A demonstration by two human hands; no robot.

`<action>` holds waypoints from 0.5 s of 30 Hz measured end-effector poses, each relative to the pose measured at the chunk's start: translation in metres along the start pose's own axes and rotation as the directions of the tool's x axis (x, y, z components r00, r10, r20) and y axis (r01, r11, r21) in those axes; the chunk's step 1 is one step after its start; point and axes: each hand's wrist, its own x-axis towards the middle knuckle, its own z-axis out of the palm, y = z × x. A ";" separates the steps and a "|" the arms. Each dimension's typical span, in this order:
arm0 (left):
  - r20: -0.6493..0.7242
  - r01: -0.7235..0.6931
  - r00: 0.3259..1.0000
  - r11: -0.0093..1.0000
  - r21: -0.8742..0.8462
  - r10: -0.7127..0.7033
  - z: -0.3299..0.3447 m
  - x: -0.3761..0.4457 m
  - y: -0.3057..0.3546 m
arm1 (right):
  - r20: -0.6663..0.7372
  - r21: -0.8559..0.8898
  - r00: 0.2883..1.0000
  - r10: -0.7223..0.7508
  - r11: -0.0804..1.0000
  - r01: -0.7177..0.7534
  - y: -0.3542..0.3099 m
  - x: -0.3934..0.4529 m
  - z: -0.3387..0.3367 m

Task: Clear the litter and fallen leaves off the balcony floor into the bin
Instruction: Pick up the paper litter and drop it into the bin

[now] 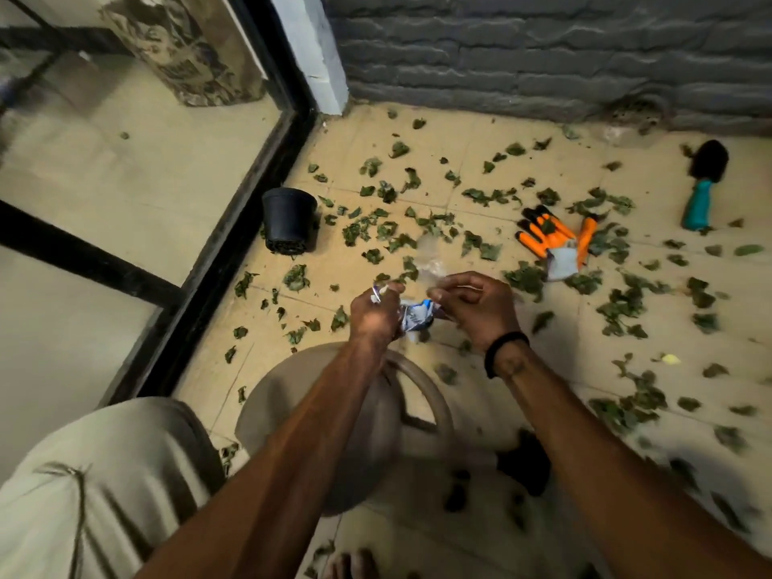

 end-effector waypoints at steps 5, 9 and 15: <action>0.012 0.180 0.983 0.983 0.024 -0.181 0.023 -0.100 0.069 | -0.100 -0.162 0.995 0.021 0.986 -0.038 -0.062 -0.071 -0.032; 0.145 0.218 0.957 0.953 0.210 -0.251 0.032 -0.183 0.127 | -0.076 -0.338 0.997 -0.023 0.941 -0.004 -0.140 -0.124 -0.067; 0.252 0.095 0.955 0.965 0.243 -0.157 0.046 -0.291 0.198 | -0.146 -0.311 0.989 0.014 0.949 -0.059 -0.272 -0.198 -0.120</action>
